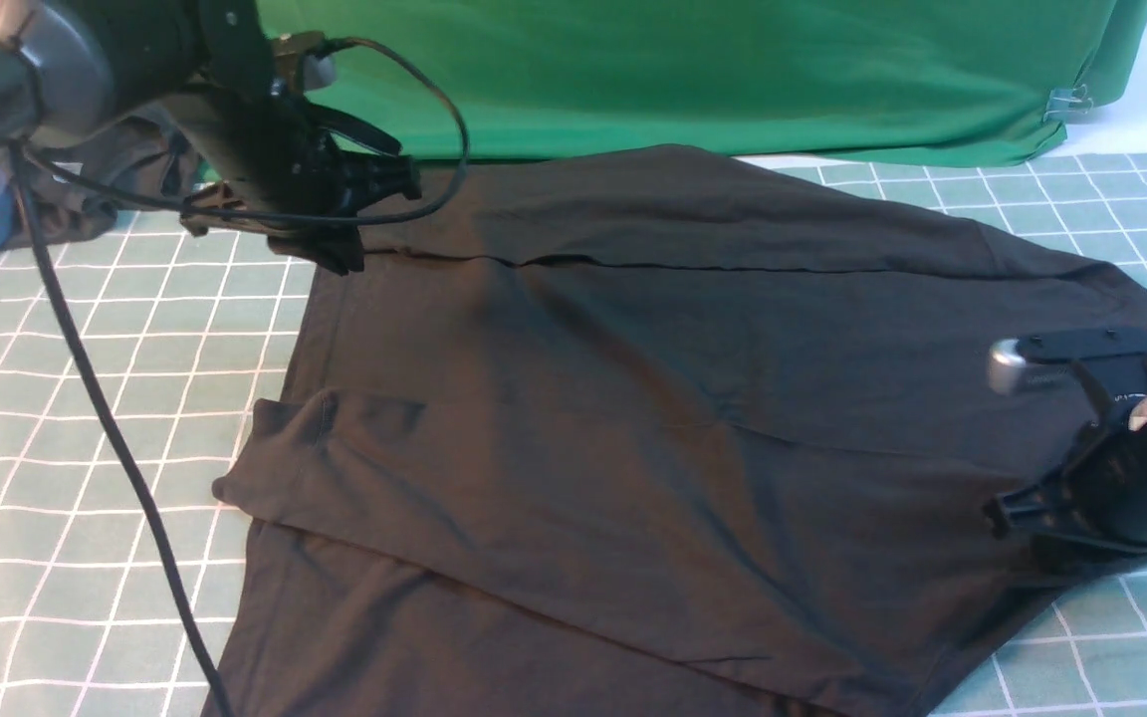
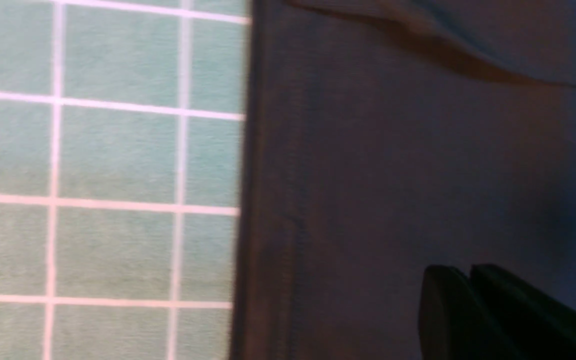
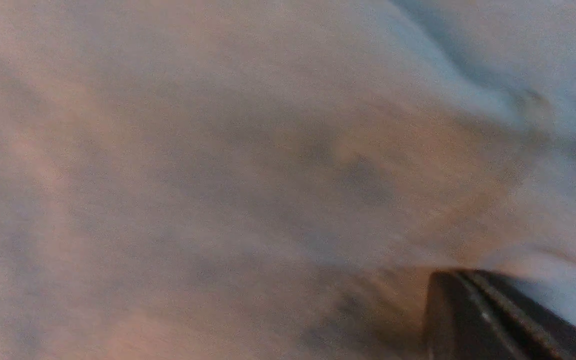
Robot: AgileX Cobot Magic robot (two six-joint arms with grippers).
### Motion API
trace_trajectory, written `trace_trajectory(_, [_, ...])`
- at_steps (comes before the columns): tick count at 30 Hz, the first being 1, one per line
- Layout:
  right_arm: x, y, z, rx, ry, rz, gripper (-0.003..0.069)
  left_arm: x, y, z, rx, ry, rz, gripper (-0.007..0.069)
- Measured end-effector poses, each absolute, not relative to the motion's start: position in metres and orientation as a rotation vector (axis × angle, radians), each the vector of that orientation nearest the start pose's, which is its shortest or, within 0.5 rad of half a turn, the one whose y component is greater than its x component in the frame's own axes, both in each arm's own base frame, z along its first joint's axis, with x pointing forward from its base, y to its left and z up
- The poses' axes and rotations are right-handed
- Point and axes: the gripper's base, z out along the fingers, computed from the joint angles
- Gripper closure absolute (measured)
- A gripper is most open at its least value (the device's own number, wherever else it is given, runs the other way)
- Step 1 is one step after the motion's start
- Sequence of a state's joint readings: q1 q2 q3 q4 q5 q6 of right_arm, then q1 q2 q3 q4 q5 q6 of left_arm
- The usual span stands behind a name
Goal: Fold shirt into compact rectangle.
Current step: 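Grab the top left corner of the dark shirt with the left gripper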
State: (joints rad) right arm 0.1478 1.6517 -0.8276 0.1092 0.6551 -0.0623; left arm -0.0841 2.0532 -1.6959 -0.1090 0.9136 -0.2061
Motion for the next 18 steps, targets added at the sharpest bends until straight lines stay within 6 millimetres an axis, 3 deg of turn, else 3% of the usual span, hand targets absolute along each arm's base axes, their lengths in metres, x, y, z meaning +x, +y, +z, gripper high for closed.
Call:
trace_trajectory(9, [0.265,0.038,0.175,-0.184,2.988,0.061,0.0643,0.463,-0.026,0.216,-0.361,2.632,-0.287,0.0611])
trace_trajectory(15, [0.253,0.036,0.219,-0.171,2.81,0.08,0.0641,0.486,-0.027,0.211,-0.38,2.512,-0.321,0.0561])
trace_trajectory(16, [0.246,0.035,0.236,-0.167,2.747,0.086,0.064,0.497,-0.027,0.209,-0.377,2.49,-0.325,0.0523])
trace_trajectory(18, [0.24,0.035,0.248,-0.164,2.695,0.091,0.064,0.505,-0.027,0.201,-0.378,2.489,-0.326,0.0468])
